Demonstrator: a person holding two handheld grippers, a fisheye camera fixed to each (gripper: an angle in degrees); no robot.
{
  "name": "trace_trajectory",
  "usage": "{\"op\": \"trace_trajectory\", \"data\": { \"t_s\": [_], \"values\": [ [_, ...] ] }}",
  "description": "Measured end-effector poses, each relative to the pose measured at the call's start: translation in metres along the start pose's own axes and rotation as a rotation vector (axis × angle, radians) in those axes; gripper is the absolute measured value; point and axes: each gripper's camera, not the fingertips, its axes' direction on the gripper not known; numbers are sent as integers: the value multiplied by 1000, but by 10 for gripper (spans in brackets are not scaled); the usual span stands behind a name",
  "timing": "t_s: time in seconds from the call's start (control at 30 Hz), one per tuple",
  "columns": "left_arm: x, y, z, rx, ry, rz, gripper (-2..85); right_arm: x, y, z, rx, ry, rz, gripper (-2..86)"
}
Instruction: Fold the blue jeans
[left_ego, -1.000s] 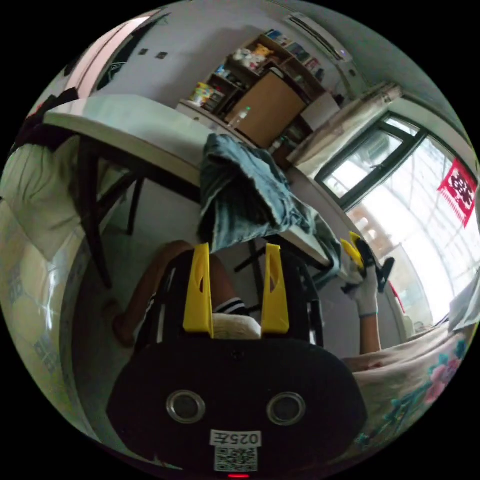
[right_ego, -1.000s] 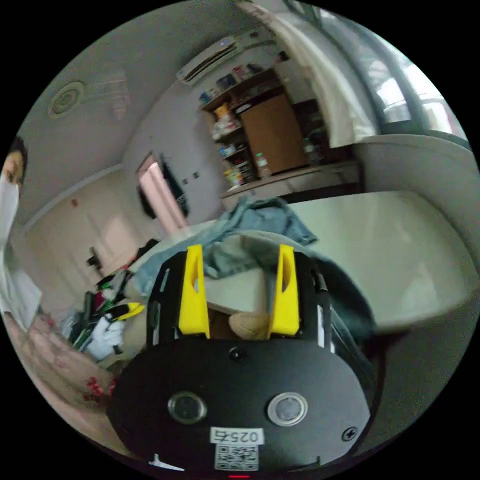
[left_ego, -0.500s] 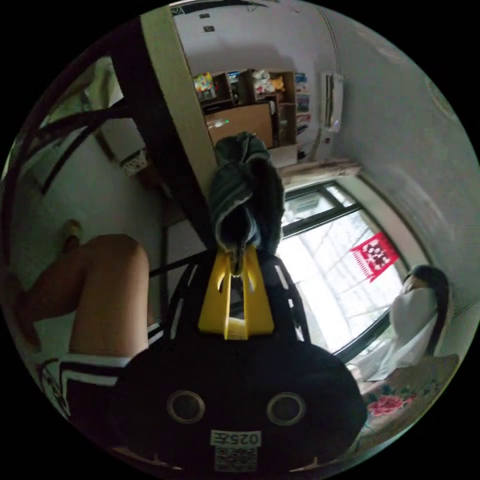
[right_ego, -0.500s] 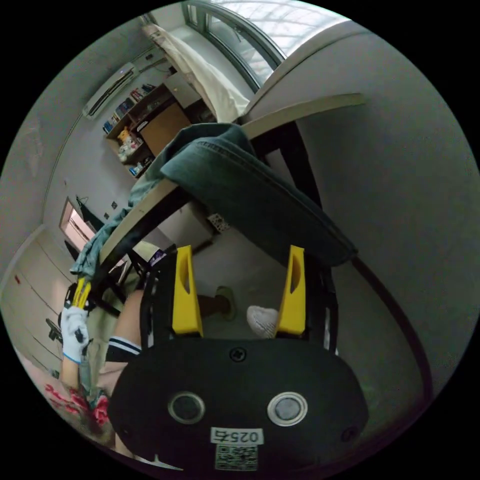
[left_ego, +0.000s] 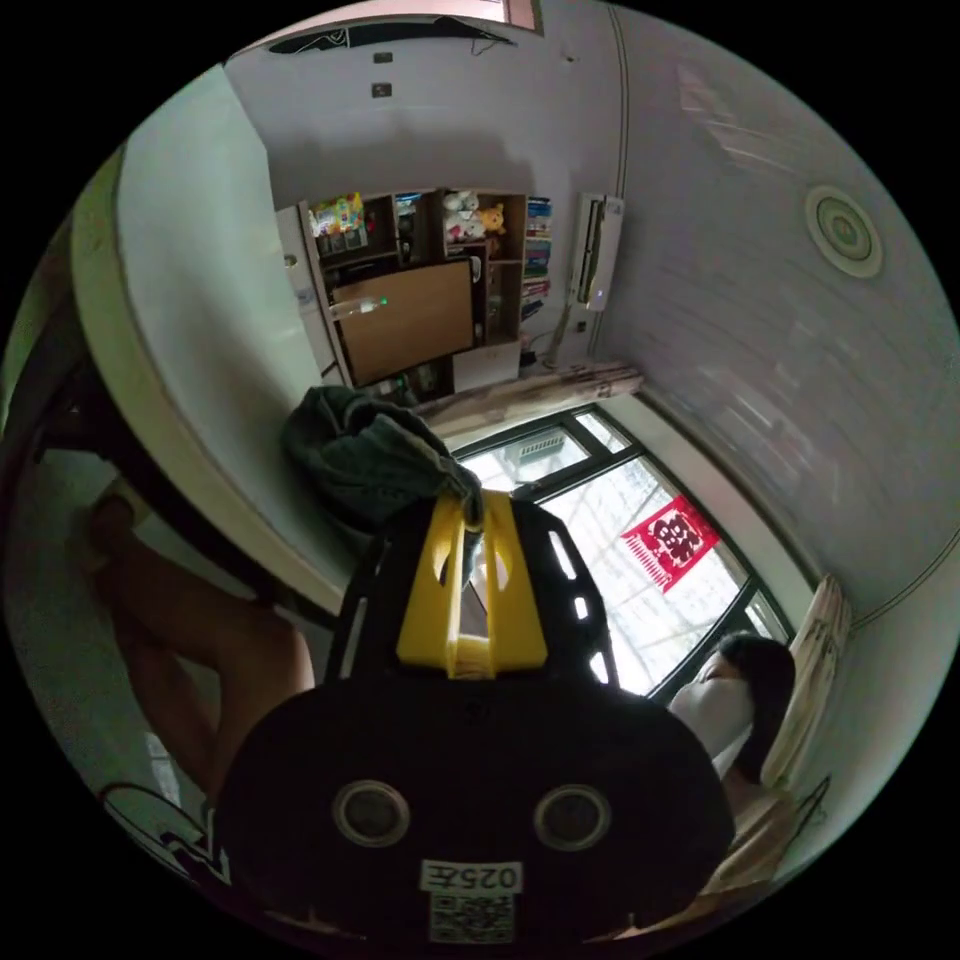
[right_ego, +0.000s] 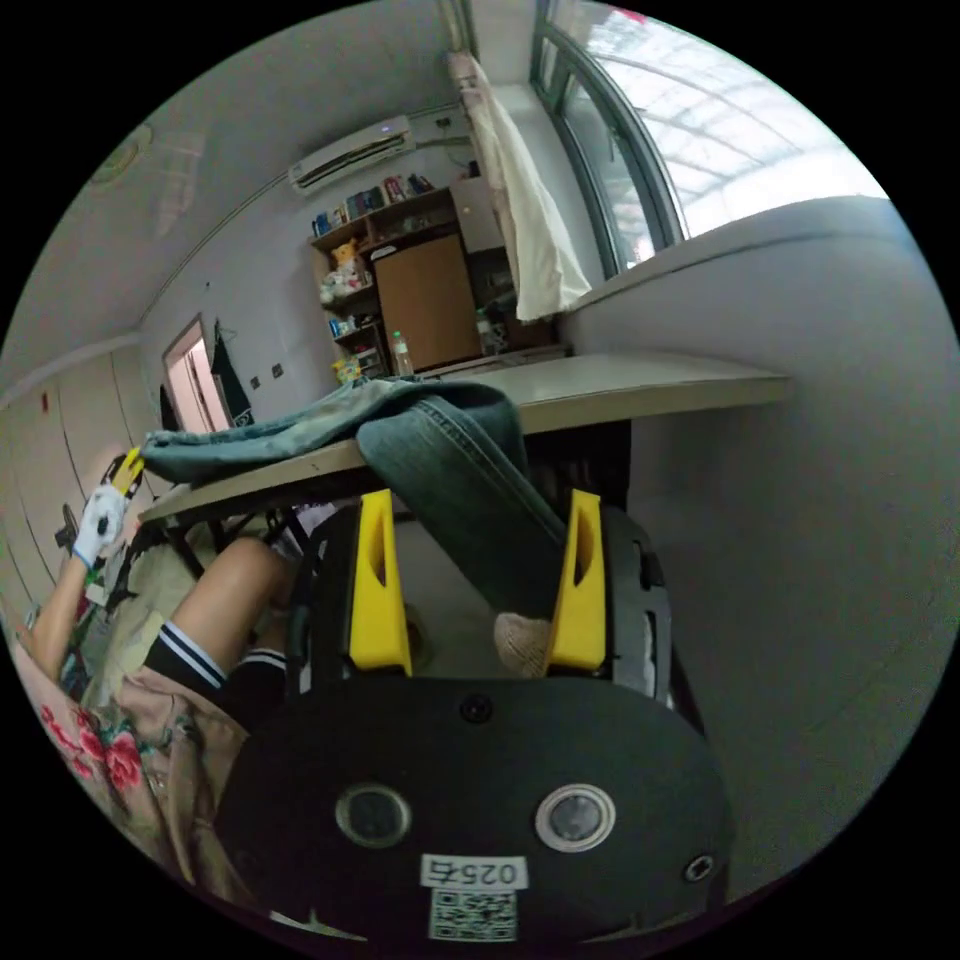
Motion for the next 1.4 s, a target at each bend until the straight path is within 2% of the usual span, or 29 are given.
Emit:
{"op": "trace_trajectory", "data": {
  "t_s": [0.17, 0.33, 0.5, 0.6, 0.67, 0.7, 0.73, 0.77, 0.8, 0.87, 1.0, 1.07, 1.13, 1.2, 1.3, 1.4],
  "values": [
    [14, -67, -18, 35, 1, -91, -10, 2, -13, 1, -58, -29, -77, 206],
    [15, -98, -33, 53, -15, -132, -10, -15, -15, 2, -45, -20, -116, 164],
    [13, -112, -33, 59, 36, -154, -9, -36, 23, -5, -7, -143, -108, 158],
    [18, -120, -35, 46, 8, -145, -9, -46, 69, 10, -115, -276, 55, 161],
    [20, -125, -40, 45, -9, -153, -10, -42, 106, 15, -59, -432, 301, 161],
    [21, -126, -42, 46, -13, -158, -10, -43, 113, 13, -17, -415, 335, 159],
    [22, -129, -44, 47, -22, -159, -10, -52, 119, 7, 32, -288, 314, 159],
    [24, -131, -46, 43, -35, -158, -10, -63, 116, 7, 31, -151, 225, 161],
    [25, -132, -47, 39, -41, -155, -10, -67, 114, 9, 25, -116, 175, 162],
    [31, -134, -47, 21, -65, -142, -9, -73, 106, 24, 15, -135, 65, 160],
    [36, -134, -44, 12, -69, -136, -9, -71, 98, 42, 25, -160, 35, 154],
    [40, -133, -42, 3, -74, -121, -10, -72, 88, 38, 39, -112, -7, 99],
    [41, -132, -42, 2, -88, -109, -10, -69, 80, 30, 53, -163, -17, 32],
    [38, -128, -45, 11, -71, -110, -10, -70, 69, 25, 8, -165, -47, 4],
    [33, -117, -50, 65, 5, -88, -10, -81, 48, 0, -73, -99, -102, -7],
    [41, -110, -45, 77, 64, -43, -10, -108, 6, -59, -11, 55, -203, -9]
  ]
}}
